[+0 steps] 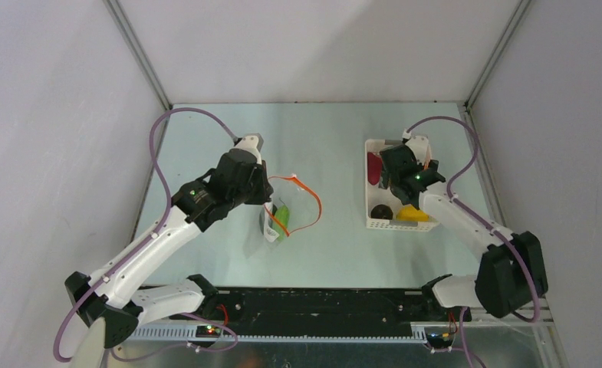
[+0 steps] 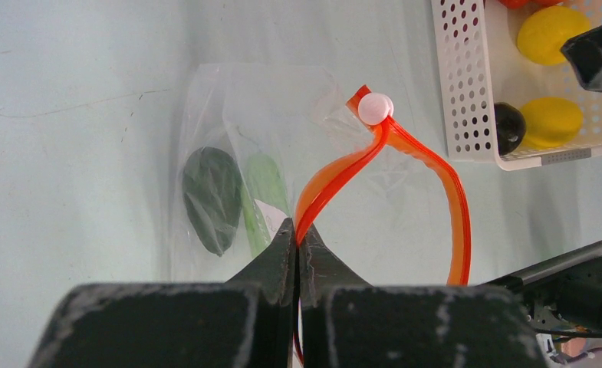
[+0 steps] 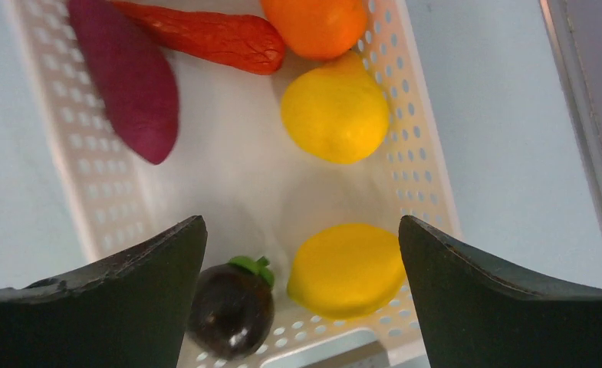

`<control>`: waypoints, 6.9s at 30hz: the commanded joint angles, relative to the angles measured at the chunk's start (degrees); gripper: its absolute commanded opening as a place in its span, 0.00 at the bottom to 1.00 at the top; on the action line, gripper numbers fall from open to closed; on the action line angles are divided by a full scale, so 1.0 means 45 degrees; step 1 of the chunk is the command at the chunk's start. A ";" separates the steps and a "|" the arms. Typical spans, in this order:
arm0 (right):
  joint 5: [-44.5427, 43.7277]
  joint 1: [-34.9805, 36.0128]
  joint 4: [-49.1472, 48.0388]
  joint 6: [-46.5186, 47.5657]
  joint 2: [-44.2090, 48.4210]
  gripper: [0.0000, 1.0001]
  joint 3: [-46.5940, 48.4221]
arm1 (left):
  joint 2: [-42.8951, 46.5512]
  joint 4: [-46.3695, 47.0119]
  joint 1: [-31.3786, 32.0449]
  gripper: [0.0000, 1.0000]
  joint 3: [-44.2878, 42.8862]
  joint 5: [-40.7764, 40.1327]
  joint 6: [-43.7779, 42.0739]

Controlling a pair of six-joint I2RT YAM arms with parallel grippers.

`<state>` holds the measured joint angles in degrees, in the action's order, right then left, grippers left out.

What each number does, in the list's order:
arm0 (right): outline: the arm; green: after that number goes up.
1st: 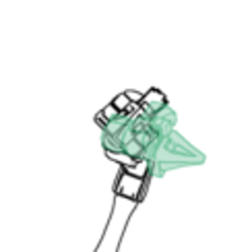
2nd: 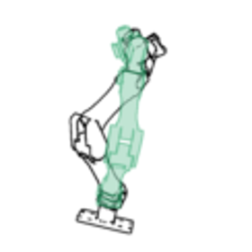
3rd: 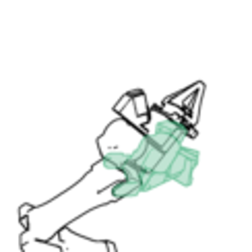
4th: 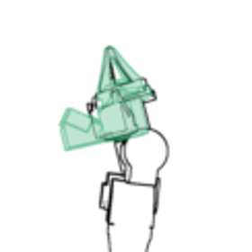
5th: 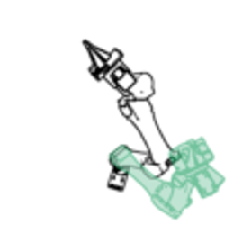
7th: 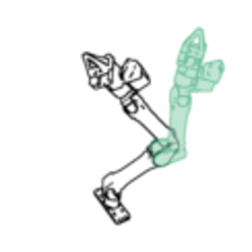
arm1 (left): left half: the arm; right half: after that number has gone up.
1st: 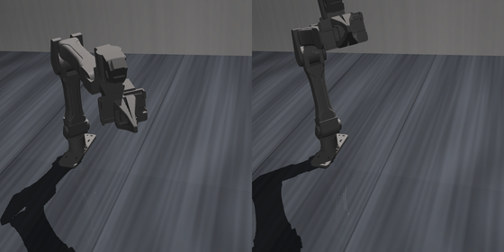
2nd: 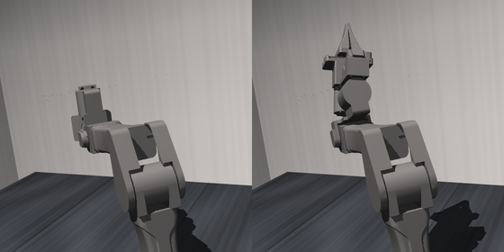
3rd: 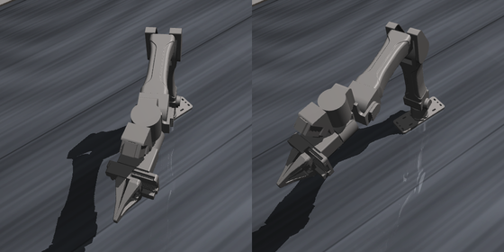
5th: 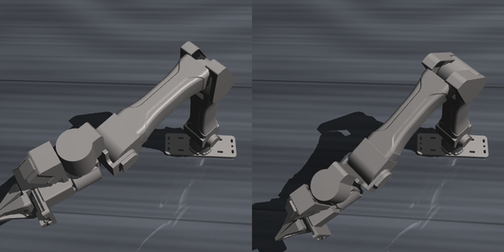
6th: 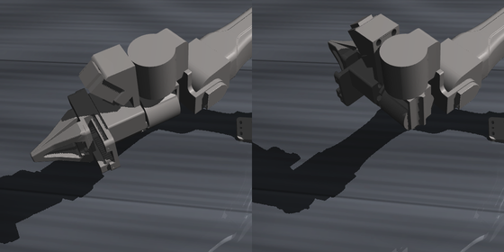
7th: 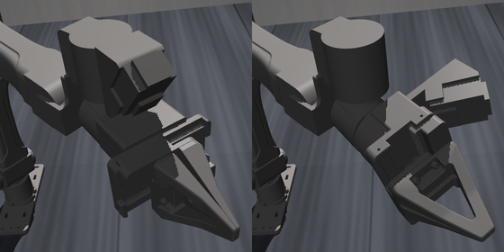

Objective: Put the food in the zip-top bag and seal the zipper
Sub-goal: Pick up the fake fruit from the bin, then place the fake fruit in the zipper food storage bag, then pick up the fake fruit from the bin.

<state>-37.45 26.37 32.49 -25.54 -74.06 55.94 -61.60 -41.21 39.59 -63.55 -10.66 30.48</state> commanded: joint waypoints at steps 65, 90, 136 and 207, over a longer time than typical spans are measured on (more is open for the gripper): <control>0.5660 -0.2836 -0.2067 0.2248 0.0957 0.51 0.0468 | 0.0061 0.0250 -0.0302 0.00 -0.0024 -0.0054 -0.0092; 1.0514 0.6031 -0.7033 0.1862 0.0508 0.61 0.0717 | -0.0116 0.0359 -0.0305 0.00 0.0040 0.0727 -0.0095; 0.5340 -0.2325 0.4089 0.0352 0.1567 0.99 0.1633 | -0.0216 0.0407 -0.0286 0.00 0.0051 0.1405 -0.0104; 0.8821 -0.3708 0.1158 0.1462 0.2003 0.24 0.1345 | -0.0429 0.0242 -0.0285 0.00 -0.0038 0.1279 -0.0199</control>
<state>-7.16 8.43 43.75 -20.75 -73.95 60.75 -64.55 -41.06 38.48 -63.48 -4.73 30.44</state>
